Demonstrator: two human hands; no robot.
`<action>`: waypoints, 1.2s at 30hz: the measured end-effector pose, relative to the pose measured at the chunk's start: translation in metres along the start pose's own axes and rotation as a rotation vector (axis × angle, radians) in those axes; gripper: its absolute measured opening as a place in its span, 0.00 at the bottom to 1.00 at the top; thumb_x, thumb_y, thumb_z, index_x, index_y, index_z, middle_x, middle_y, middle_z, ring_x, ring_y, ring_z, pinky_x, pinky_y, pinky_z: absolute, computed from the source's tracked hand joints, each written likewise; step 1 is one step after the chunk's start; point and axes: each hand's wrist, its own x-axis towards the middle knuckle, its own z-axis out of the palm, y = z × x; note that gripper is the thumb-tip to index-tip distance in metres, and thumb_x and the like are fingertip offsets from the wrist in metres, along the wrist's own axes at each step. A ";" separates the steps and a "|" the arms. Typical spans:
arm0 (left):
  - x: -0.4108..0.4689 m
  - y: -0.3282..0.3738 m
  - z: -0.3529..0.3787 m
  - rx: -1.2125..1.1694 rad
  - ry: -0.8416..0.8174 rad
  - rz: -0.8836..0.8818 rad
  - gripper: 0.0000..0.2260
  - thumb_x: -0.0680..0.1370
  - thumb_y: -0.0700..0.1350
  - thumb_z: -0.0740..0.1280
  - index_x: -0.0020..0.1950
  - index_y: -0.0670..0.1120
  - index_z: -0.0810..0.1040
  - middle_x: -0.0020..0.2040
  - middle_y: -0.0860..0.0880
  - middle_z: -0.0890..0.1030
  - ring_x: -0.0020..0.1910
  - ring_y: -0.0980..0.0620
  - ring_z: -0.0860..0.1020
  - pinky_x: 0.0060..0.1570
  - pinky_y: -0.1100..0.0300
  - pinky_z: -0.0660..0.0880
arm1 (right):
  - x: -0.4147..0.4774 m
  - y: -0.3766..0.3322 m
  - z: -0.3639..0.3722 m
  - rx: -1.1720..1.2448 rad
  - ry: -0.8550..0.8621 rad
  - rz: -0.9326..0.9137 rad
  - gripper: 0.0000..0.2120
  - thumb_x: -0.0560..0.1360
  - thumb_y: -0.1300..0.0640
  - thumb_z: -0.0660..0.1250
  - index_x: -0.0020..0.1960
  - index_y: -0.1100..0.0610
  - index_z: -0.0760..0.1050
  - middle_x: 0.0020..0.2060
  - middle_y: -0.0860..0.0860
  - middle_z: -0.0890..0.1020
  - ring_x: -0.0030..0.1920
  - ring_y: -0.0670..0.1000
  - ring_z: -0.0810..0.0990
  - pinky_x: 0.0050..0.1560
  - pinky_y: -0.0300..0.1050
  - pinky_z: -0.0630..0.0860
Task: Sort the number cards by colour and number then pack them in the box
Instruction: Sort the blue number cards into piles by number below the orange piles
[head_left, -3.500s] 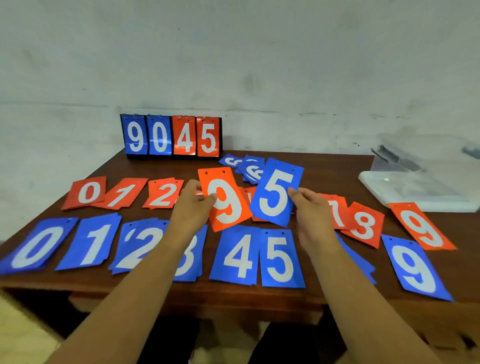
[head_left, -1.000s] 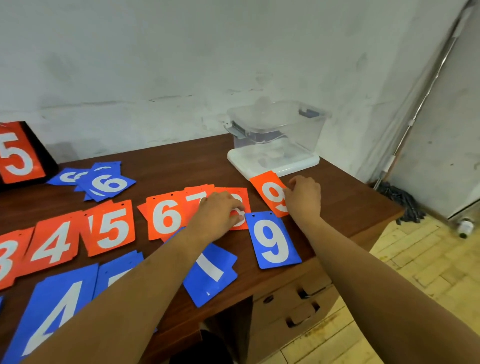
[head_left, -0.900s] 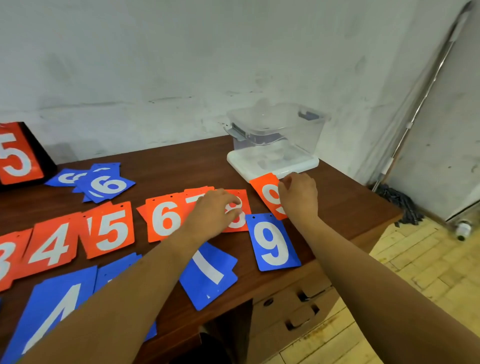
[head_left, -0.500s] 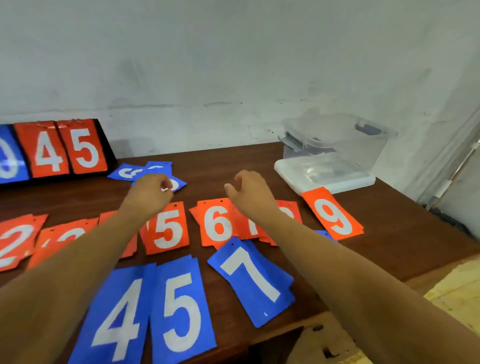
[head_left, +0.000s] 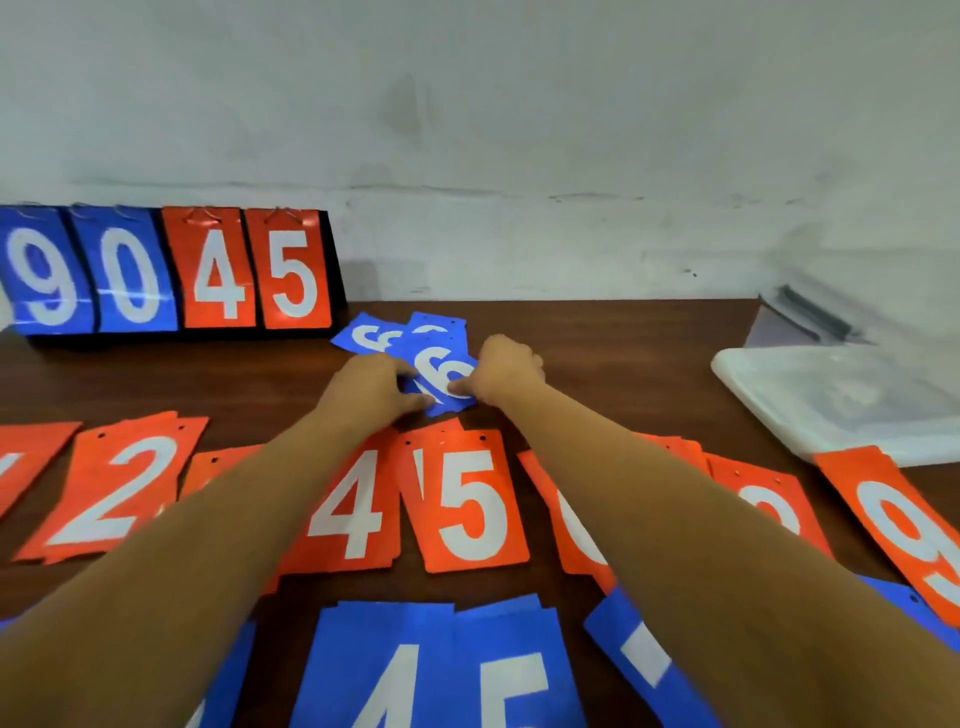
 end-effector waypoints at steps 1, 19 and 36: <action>0.000 -0.002 0.001 -0.016 0.019 0.007 0.23 0.72 0.56 0.73 0.64 0.47 0.79 0.58 0.48 0.82 0.53 0.49 0.78 0.53 0.56 0.75 | 0.004 -0.003 -0.001 0.055 -0.034 0.035 0.32 0.67 0.41 0.75 0.63 0.58 0.72 0.62 0.58 0.76 0.63 0.60 0.74 0.59 0.51 0.71; -0.037 -0.039 -0.052 -0.822 0.304 -0.457 0.10 0.77 0.43 0.70 0.56 0.41 0.78 0.57 0.44 0.82 0.52 0.47 0.81 0.42 0.58 0.77 | -0.004 -0.020 0.006 -0.013 0.035 0.049 0.33 0.69 0.35 0.70 0.63 0.58 0.72 0.60 0.59 0.73 0.63 0.61 0.71 0.61 0.53 0.68; -0.131 -0.021 -0.102 -0.942 0.325 -0.390 0.10 0.78 0.47 0.69 0.57 0.48 0.74 0.54 0.50 0.80 0.50 0.53 0.80 0.38 0.62 0.78 | -0.126 -0.032 -0.039 1.229 -0.105 -0.031 0.15 0.71 0.54 0.75 0.55 0.58 0.78 0.48 0.54 0.86 0.45 0.51 0.86 0.47 0.54 0.83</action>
